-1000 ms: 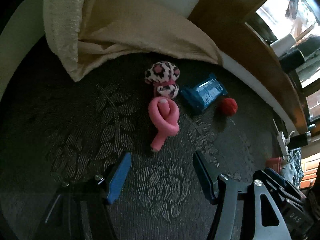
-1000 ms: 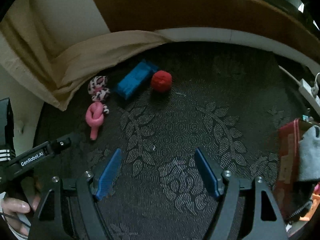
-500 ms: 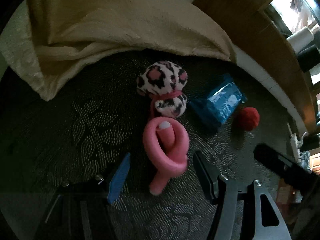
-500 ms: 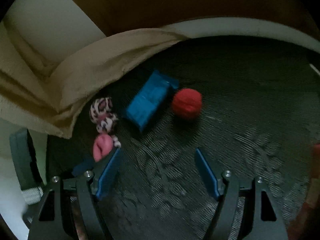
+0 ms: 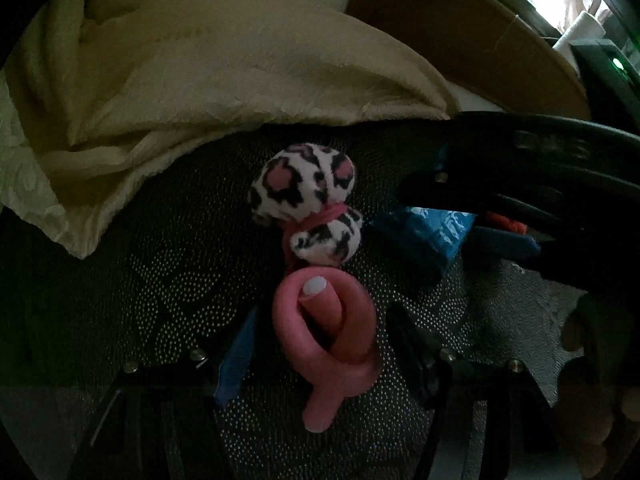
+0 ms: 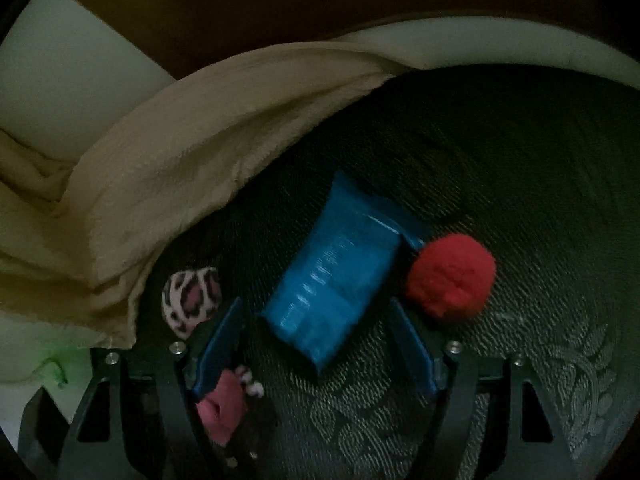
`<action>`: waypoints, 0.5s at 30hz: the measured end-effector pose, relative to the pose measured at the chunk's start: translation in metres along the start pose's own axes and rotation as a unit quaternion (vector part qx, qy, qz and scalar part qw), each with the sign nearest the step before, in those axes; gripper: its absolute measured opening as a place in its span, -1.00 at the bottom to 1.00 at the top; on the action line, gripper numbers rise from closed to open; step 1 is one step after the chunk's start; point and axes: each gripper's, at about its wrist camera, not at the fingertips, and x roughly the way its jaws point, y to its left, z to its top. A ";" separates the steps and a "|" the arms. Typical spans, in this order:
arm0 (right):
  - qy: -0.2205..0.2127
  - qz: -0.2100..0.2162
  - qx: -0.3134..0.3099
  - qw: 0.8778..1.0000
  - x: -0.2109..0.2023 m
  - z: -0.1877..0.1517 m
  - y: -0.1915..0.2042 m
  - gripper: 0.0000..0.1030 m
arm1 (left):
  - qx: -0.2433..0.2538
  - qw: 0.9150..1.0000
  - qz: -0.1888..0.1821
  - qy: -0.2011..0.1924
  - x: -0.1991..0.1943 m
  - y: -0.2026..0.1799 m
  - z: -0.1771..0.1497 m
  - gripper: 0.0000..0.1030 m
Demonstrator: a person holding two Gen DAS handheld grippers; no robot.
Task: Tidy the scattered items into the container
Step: 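Grasp the pink loop with the left gripper while the right grasps the blue packet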
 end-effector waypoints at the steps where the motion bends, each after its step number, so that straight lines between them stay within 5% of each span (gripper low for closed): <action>1: -0.001 -0.007 -0.005 1.000 0.002 0.000 0.003 0.44 | 0.001 1.000 0.004 -0.001 -0.001 0.000 0.000 0.13; 2: -0.002 -0.015 -0.011 1.000 0.004 -0.001 0.006 0.43 | 0.002 1.000 0.008 -0.003 -0.001 0.001 0.000 -0.04; 9: -0.018 -0.059 -0.053 0.997 0.009 -0.008 0.023 0.11 | -0.011 1.000 0.010 -0.006 -0.009 0.010 -0.006 -0.07; 15: -0.020 -0.047 -0.064 0.997 0.000 -0.023 0.022 0.02 | -0.015 1.000 0.009 -0.023 -0.032 0.009 -0.014 -0.07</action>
